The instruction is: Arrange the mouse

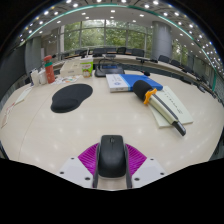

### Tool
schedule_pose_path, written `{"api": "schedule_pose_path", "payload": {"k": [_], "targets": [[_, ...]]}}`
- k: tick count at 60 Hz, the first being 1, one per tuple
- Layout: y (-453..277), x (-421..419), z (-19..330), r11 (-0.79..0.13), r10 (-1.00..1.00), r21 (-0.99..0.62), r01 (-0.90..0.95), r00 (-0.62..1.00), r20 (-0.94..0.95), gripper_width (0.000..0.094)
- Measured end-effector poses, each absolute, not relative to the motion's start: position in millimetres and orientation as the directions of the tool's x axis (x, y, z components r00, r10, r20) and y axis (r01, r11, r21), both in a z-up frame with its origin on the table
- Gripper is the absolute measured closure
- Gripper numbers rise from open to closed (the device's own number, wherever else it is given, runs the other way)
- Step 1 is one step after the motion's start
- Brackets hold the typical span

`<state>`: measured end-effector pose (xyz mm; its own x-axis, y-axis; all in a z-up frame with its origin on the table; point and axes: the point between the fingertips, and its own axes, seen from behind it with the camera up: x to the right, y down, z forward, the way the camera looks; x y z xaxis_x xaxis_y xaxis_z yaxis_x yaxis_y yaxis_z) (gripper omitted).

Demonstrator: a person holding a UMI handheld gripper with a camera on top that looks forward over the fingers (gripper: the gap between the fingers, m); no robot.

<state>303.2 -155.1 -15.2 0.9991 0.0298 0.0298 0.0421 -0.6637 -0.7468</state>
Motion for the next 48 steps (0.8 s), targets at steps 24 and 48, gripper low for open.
{"api": "schedule_pose_path", "payload": {"k": [24,48], "targets": [[-77.8,263.4,92.7,-0.586,0.052,-0.810,0.032,0.999,0.002,0.0615],[102.2,115.0,68.0,-0.576,0.105,-0.817,0.029,0.994,-0.038,0.0614]]}}
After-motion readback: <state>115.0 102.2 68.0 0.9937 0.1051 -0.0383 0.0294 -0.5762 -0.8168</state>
